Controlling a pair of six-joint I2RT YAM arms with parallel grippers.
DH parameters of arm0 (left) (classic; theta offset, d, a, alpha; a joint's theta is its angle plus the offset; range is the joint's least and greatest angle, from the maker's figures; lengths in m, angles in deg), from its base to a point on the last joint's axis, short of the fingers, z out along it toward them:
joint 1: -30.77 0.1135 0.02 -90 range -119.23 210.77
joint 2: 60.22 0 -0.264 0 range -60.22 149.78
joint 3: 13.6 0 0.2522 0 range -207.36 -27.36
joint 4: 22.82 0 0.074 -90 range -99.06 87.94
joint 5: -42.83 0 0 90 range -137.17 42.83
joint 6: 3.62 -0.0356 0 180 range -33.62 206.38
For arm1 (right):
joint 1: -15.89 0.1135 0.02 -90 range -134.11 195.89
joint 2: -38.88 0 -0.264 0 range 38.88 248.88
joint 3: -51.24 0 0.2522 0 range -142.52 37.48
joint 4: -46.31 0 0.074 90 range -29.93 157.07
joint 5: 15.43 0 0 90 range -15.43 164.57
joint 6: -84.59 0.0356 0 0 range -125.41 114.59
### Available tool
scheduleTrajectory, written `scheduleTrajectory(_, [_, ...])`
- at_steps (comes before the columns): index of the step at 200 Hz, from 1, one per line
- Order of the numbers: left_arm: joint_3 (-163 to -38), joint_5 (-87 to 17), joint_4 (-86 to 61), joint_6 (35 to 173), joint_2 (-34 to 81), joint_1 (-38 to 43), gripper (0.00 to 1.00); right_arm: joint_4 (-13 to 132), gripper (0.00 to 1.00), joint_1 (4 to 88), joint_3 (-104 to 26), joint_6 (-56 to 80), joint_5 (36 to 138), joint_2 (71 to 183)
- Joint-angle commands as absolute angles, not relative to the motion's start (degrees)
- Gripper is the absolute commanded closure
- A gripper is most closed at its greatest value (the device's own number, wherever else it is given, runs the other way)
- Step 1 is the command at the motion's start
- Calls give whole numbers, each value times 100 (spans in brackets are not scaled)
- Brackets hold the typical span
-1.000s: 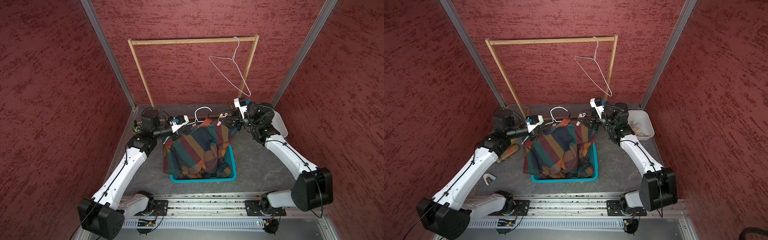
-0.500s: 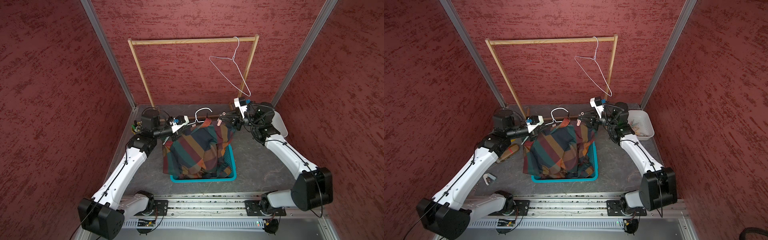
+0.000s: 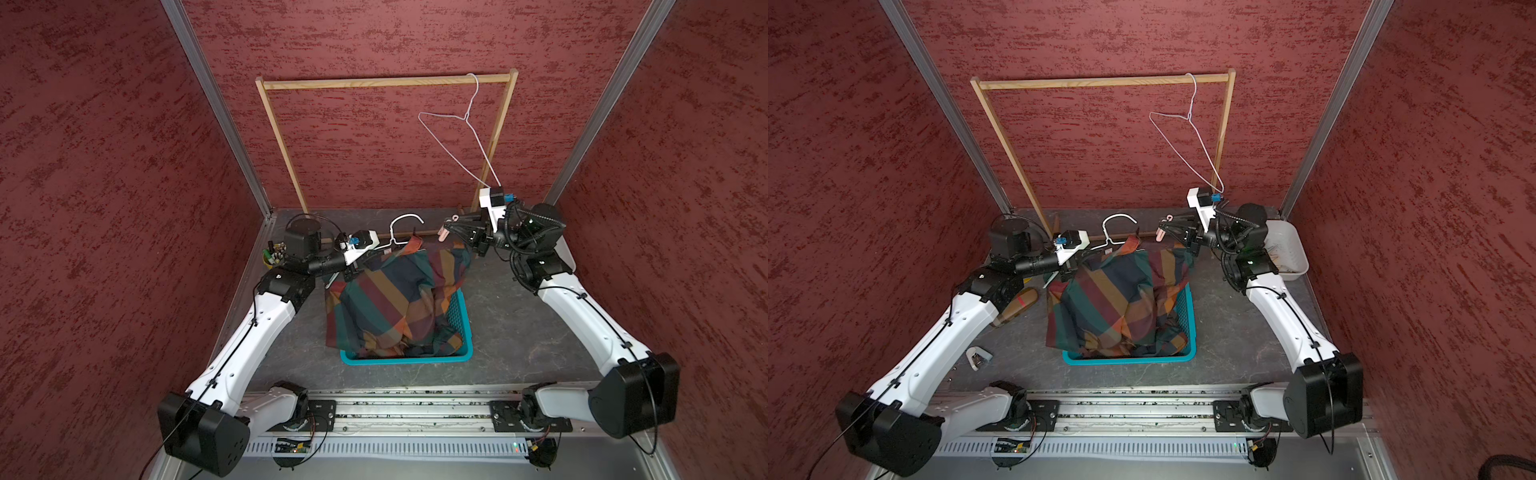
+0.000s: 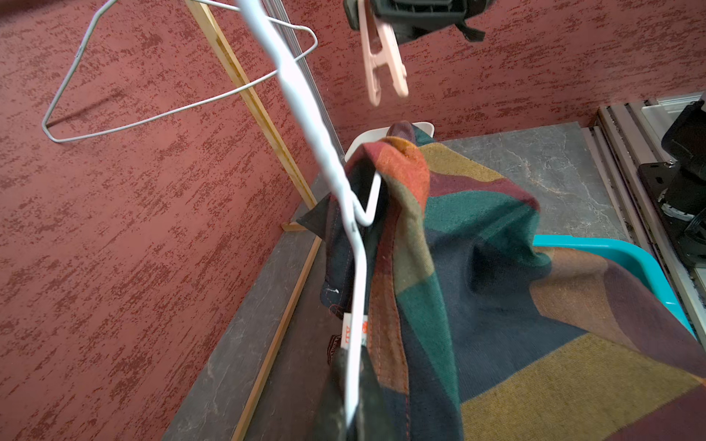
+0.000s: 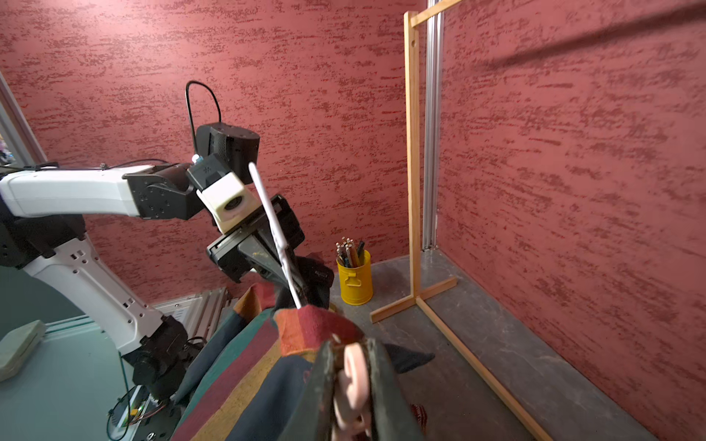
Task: Remove the clothespins securing long-sleeve shirts to the hanger
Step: Remove the clamp from the hanger, then place the clamp in the storage box.
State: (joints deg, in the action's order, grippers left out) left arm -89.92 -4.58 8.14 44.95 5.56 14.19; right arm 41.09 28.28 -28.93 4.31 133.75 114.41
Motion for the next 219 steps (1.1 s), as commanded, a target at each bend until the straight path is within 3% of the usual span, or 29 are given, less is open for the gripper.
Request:
scheduleTrajectory(1, [-9067, -558, 817, 4391, 530, 1398, 100, 4598, 100, 2588, -3058, 334, 12627, 11143])
scheduleTrajectory(63, [-8961, -681, 505, 4463, 396, 1405, 100, 6313, 100, 1531, -2197, 554, 10661, 10219])
scheduleTrajectory(105, [-8945, -701, 429, 4487, 395, 1406, 100, 6377, 100, 801, -1388, 1016, 9909, 10072])
scheduleTrajectory(151, [-8897, -672, 351, 4531, 403, 1403, 100, 5358, 100, -150, -1216, 1437, 9491, 10891])
scheduleTrajectory(219, [-8919, -674, 358, 4560, 429, 1364, 100, 4627, 100, -610, -1875, 1431, 8635, 12910])
